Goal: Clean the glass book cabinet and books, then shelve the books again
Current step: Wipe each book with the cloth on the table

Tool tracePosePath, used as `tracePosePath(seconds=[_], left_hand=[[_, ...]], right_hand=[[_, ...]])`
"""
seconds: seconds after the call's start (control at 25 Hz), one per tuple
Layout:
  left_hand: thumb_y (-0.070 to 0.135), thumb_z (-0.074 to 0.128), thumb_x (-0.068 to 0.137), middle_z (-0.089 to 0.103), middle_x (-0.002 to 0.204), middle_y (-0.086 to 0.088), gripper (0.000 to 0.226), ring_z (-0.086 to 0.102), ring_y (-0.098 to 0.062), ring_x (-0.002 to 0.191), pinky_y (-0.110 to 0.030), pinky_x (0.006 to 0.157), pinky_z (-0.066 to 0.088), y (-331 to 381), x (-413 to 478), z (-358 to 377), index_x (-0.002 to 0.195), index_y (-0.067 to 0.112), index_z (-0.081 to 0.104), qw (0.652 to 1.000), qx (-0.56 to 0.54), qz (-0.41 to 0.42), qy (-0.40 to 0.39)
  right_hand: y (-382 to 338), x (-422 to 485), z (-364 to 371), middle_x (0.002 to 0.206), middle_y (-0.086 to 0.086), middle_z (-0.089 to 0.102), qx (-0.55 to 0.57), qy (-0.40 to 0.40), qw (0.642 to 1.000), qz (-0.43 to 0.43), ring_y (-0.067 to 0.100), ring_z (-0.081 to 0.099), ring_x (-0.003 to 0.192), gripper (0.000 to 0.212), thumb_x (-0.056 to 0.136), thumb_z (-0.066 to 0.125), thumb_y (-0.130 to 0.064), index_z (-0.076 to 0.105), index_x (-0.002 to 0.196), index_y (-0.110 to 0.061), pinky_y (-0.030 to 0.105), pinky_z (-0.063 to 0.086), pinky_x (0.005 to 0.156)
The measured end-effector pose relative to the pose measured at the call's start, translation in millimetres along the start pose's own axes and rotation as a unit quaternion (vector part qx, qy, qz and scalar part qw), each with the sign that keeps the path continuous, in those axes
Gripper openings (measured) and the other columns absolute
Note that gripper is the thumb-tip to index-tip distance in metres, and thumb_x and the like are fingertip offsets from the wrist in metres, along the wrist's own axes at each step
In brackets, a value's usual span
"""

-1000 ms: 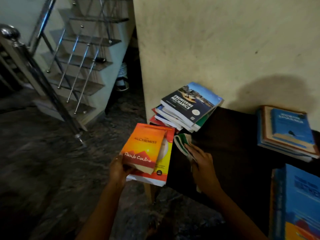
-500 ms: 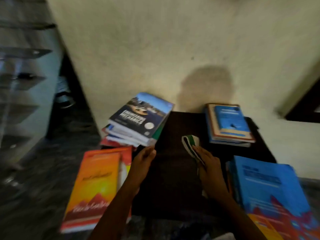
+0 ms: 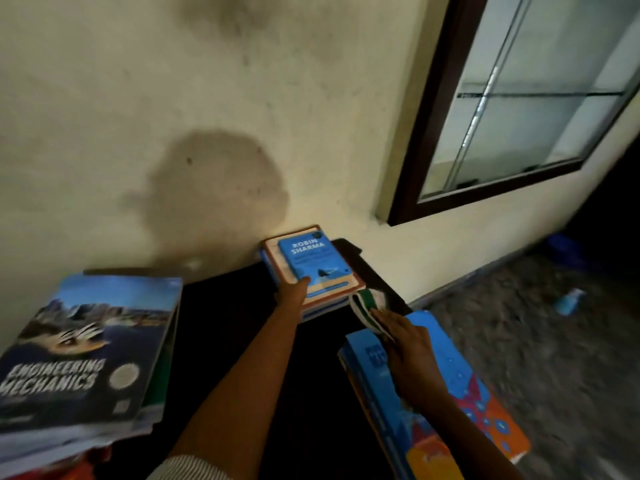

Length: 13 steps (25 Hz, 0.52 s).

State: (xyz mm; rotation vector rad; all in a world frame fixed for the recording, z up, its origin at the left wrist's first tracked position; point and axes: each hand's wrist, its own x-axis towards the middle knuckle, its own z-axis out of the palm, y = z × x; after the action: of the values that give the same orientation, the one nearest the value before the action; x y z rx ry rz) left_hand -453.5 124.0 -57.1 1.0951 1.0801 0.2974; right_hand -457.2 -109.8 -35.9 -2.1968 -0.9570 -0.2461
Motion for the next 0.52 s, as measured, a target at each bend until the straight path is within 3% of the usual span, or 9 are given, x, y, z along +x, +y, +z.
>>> tracePosePath(seconds=[0.08, 0.16, 0.24, 0.36, 0.52], left_hand=[[0.056, 0.078, 0.064, 0.025, 0.148, -0.019, 0.108, 0.026, -0.037, 0.136, -0.048, 0.110, 0.028, 0, 23, 19, 0.145, 0.006, 0.025, 0.984, 0.153, 0.010, 0.088], [0.051, 0.077, 0.068, 0.023, 0.147, -0.019, 0.105, 0.021, -0.038, 0.136, -0.051, 0.108, 0.024, -4, 31, 25, 0.146, 0.009, 0.021, 0.966, 0.202, 0.029, 0.158], [0.044, 0.082, 0.065, 0.036, 0.141, -0.019, 0.101, 0.037, -0.037, 0.129, -0.049, 0.102, 0.038, -10, 42, 22, 0.143, 0.007, 0.030, 0.978, 0.132, 0.040, 0.156], [0.029, 0.083, 0.068, 0.061, 0.120, -0.019, 0.068, 0.063, -0.034, 0.102, -0.047, 0.085, 0.053, -14, 68, 1, 0.120, -0.003, 0.056, 0.994, -0.003, 0.028, 0.104], [0.009, 0.071, 0.082, 0.060, 0.119, -0.023, 0.042, 0.062, -0.032, 0.088, -0.043, 0.076, 0.053, -14, 66, -30, 0.116, -0.011, 0.056, 0.995, -0.097, 0.008, 0.032]], right_hand=[[10, -1, 3, 0.125, 0.009, 0.059, -0.004, -0.012, 1.000, 0.024, 0.036, 0.053, 0.097, 0.050, 0.080, 0.048, -0.001, 0.058, 0.124, -0.022, 0.025, 0.031, 0.089], [18, -2, 5, 0.128, 0.005, 0.057, -0.015, -0.018, 0.999, 0.026, 0.033, 0.052, 0.100, 0.051, 0.082, 0.048, -0.001, 0.056, 0.126, -0.025, 0.023, 0.029, 0.088], [21, -5, 4, 0.130, 0.004, 0.055, -0.015, -0.030, 0.999, 0.035, 0.031, 0.050, 0.099, 0.051, 0.082, 0.045, -0.005, 0.055, 0.128, -0.025, 0.028, 0.031, 0.086], [23, -8, 10, 0.127, 0.006, 0.057, -0.017, -0.037, 0.998, 0.050, 0.033, 0.051, 0.095, 0.054, 0.079, 0.045, -0.001, 0.056, 0.127, -0.024, 0.032, 0.033, 0.084], [10, -1, 26, 0.112, 0.010, 0.066, -0.036, -0.051, 0.998, -0.002, 0.022, 0.053, 0.092, 0.055, 0.068, 0.055, 0.005, 0.063, 0.118, -0.018, 0.026, 0.035, 0.079]])
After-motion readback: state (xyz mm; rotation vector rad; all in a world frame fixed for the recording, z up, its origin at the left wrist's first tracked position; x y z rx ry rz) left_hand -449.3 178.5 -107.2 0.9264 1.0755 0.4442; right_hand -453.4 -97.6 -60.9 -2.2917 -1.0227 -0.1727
